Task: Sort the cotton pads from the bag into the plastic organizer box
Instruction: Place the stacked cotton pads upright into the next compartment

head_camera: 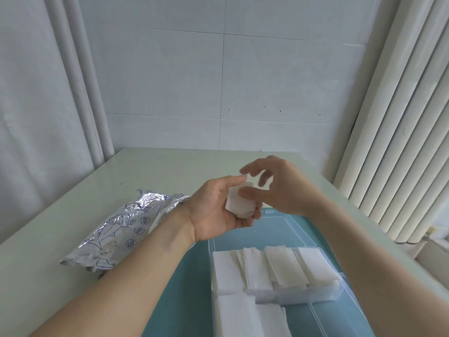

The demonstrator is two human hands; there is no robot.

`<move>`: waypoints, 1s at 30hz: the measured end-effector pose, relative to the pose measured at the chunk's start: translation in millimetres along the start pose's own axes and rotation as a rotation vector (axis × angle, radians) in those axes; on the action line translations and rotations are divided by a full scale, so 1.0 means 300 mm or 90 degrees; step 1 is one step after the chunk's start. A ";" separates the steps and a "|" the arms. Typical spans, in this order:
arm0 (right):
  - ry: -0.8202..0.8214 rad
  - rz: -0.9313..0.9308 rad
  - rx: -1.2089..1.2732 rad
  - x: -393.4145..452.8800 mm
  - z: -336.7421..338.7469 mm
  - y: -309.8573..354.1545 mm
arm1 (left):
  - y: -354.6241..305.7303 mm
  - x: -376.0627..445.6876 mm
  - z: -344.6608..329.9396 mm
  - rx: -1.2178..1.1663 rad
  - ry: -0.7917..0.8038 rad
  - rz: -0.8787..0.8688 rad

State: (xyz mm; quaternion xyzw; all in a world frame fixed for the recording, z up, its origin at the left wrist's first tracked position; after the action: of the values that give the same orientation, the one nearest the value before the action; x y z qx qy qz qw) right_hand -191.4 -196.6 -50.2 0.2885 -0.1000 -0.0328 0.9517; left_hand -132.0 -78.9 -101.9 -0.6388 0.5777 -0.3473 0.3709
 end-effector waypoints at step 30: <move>0.083 0.025 -0.149 -0.001 -0.058 0.046 | -0.001 0.001 -0.005 0.043 0.004 -0.037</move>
State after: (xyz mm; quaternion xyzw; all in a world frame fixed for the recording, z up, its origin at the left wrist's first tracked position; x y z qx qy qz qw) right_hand -187.9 -175.6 -56.6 0.1752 -0.0391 -0.0071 0.9837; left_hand -133.2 -79.2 -100.8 -0.6415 0.5476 -0.3793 0.3804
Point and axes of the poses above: each hand's wrist, its own x-axis towards the middle knuckle, its own z-axis out of the back of the hand, y = z × x, the point moved 5 cm from there along x, towards the middle knuckle, and after that the axes turned 13 degrees about y, right-handed, at the moved point
